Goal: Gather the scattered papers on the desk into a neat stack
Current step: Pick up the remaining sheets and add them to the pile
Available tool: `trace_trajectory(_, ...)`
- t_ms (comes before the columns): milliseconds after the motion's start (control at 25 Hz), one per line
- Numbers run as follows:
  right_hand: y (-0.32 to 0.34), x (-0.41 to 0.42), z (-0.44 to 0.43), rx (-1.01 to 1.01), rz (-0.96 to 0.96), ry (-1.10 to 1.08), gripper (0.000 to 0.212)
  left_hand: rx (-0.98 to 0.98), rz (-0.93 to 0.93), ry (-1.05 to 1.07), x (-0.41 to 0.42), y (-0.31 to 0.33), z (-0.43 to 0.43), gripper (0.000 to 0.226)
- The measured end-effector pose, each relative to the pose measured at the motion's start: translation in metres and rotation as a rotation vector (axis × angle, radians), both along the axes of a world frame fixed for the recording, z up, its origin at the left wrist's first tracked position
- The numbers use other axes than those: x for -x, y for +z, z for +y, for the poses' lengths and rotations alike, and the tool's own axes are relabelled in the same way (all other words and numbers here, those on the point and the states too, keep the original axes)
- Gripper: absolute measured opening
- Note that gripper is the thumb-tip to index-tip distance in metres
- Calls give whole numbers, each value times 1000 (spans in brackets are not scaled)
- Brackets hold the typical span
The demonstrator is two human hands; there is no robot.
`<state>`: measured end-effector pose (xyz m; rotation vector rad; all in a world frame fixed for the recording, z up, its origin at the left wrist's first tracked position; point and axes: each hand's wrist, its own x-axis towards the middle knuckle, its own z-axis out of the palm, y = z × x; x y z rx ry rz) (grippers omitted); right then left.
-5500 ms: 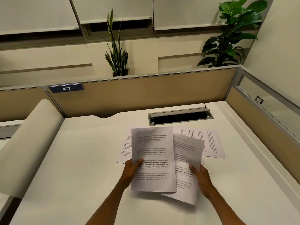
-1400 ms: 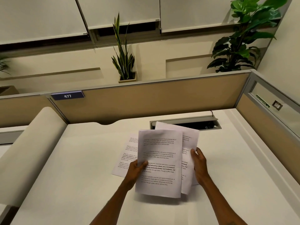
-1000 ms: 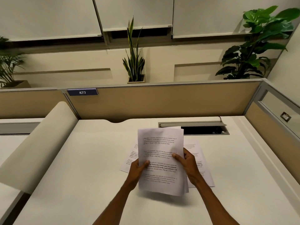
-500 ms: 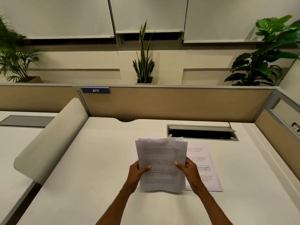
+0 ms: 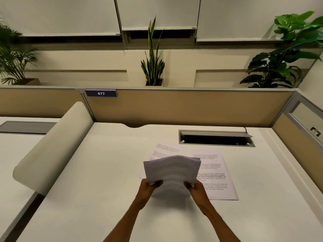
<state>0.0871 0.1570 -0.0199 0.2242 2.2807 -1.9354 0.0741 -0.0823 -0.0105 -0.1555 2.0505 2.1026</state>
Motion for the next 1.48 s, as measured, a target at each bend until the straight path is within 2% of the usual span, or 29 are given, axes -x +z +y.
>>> trace_trajectory(120,1,3,-1,-9,1,-10,42,1,-13,33,5,-1,-1,30)
trace_trajectory(280,0,3,2,-18,-14,-23,46,71,-26,-33,4,-7,0,31)
trace_trajectory(520,9,24,11,-27,-13,-46,32,74,-87,-26,24,3,18,27)
trace_trajectory(720,20,41,31,-60,-57,-62,32,9,-123,50,42,5,45,30)
trace_trajectory(800,22,48,47,-130,-98,-148,34,10,-133,67,48,3,55,30)
trace_trajectory(880,18,51,71,-275,-146,-331,35,18,-137,69,52,0,61,30)
trace_trajectory(1000,8,47,115,-476,-283,-460,47,34,-156,82,56,-6,66,29)
trace_trajectory(1200,-3,43,148,-617,-412,-376,71,41,-178,90,52,-13,68,19)
trace_trajectory(1320,-11,42,148,-749,-410,-270,70,60,-197,81,51,-15,68,20)
trace_trajectory(1480,-11,48,145,-653,-423,-308,72,74,-218,74,50,-16,68,17)
